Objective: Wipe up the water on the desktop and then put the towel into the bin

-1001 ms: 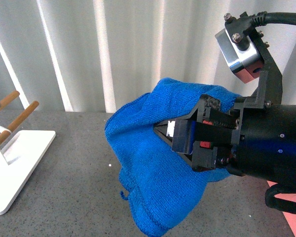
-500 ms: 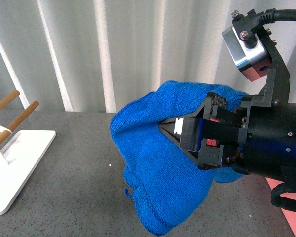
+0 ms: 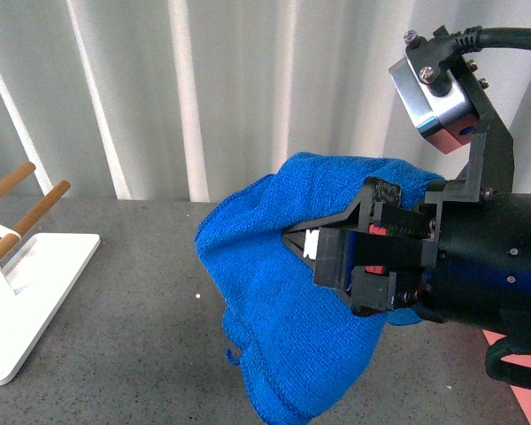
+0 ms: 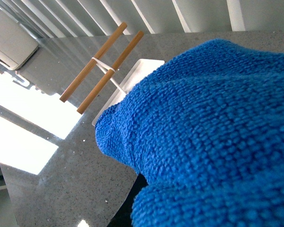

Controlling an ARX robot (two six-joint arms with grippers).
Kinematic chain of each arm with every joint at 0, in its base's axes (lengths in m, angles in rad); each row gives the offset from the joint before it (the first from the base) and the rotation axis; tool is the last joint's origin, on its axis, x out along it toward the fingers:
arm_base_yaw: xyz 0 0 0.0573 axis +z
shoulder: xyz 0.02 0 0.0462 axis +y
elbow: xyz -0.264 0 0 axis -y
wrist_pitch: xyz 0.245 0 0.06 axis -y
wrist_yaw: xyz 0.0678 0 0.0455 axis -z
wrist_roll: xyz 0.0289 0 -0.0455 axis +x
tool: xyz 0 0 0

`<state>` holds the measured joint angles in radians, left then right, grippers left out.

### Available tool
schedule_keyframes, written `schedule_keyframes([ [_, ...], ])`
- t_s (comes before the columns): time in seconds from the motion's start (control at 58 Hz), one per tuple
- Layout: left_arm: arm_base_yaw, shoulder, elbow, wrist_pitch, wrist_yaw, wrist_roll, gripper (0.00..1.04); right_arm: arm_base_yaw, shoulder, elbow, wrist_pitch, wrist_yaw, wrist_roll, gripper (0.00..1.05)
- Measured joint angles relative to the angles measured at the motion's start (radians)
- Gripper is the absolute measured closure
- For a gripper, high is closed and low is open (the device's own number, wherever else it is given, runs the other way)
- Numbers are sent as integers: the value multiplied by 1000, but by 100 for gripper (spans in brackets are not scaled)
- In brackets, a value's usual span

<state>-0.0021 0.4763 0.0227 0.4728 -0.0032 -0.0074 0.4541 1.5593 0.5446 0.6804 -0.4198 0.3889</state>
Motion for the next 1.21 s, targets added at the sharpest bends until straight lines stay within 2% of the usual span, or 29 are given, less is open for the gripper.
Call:
schedule_keyframes([
  [0.846, 0, -301, 0, -294, 0, 0, 101, 23, 5, 0, -52, 2, -46, 100],
  [0.932, 0, -419, 0, -447, 2, 0, 101, 25, 5, 0, -52, 0, -48, 100],
  [0.966, 0, -446, 0, -464, 3, 0, 101, 26, 5, 0, -52, 0, -49, 100],
  [1.208, 0, -472, 0, -472, 3, 0, 101, 35, 18, 0, -52, 0, -50, 100],
])
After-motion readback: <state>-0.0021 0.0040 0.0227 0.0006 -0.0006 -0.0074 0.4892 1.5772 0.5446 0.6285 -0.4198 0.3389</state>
